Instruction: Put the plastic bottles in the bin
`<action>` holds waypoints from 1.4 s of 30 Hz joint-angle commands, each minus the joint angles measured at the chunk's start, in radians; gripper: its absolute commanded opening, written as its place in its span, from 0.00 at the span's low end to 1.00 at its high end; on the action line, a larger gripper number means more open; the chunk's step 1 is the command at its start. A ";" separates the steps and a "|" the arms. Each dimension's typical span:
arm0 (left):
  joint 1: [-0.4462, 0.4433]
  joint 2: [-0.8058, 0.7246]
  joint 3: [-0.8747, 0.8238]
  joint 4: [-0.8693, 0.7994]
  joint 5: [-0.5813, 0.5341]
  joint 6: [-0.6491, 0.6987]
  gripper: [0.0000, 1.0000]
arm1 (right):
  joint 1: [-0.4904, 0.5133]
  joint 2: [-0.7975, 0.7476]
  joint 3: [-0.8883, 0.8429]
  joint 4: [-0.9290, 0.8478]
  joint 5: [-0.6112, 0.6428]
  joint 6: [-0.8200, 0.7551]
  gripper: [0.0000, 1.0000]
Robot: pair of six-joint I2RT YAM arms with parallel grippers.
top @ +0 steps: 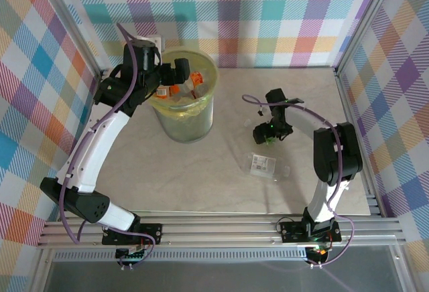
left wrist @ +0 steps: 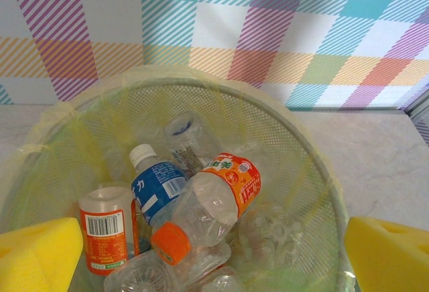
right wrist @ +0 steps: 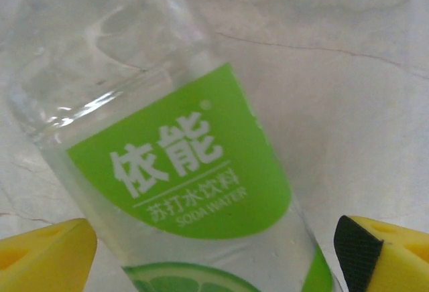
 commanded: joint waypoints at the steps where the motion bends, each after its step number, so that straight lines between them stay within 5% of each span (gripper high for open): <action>1: 0.015 -0.023 -0.007 0.024 0.006 -0.021 1.00 | 0.004 0.016 0.026 -0.007 -0.076 -0.002 0.95; 5: 0.015 -0.016 -0.005 0.030 0.023 -0.029 1.00 | 0.005 0.030 0.026 0.001 -0.057 0.006 0.90; 16: 0.015 -0.035 -0.019 0.055 0.055 -0.074 1.00 | 0.008 0.014 0.030 0.050 0.010 0.015 0.55; 25: 0.015 -0.089 -0.075 0.108 0.147 -0.093 1.00 | 0.045 -0.258 0.023 0.118 -0.017 0.083 0.48; 36: -0.021 -0.064 -0.137 0.244 0.496 -0.239 0.97 | 0.137 -0.584 -0.079 0.428 -0.393 0.201 0.47; 42: -0.119 -0.040 -0.134 0.302 0.569 -0.248 0.95 | 0.206 -0.612 -0.090 0.517 -0.439 0.233 0.48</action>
